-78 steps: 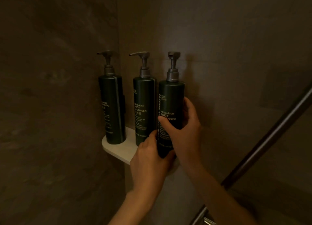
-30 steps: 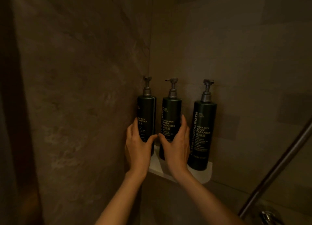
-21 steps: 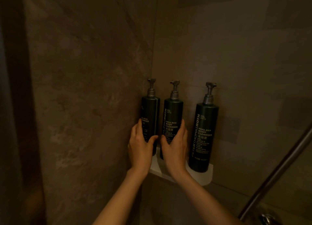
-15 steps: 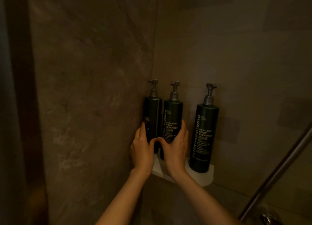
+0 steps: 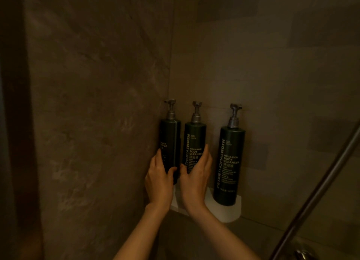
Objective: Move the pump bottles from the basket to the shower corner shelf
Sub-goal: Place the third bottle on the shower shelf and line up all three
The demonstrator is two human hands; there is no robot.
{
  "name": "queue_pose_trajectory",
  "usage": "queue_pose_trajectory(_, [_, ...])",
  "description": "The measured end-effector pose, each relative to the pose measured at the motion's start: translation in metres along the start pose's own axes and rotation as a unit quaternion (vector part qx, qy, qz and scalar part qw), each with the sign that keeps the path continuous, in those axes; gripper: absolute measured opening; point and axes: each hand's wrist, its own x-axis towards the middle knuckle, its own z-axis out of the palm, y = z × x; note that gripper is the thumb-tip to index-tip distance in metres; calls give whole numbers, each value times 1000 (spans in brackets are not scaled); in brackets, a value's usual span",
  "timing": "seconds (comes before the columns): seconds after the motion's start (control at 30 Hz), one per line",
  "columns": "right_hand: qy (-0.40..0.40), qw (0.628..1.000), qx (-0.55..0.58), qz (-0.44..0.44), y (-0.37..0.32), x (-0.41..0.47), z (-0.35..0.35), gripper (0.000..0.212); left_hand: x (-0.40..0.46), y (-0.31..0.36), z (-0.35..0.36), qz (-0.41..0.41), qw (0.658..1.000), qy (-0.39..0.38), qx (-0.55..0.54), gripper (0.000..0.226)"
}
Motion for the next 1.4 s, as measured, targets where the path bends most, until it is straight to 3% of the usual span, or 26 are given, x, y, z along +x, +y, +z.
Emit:
queue_pose_trajectory(0.8, [62,998,-12,3,2,4,3,89,-2,6,-7,-7,1000,-23,-7,67])
queue_pose_trajectory(1.4, [50,998,-37,-5,8,1,3,78,-1,7,-7,-15,1000,-27,-3,67])
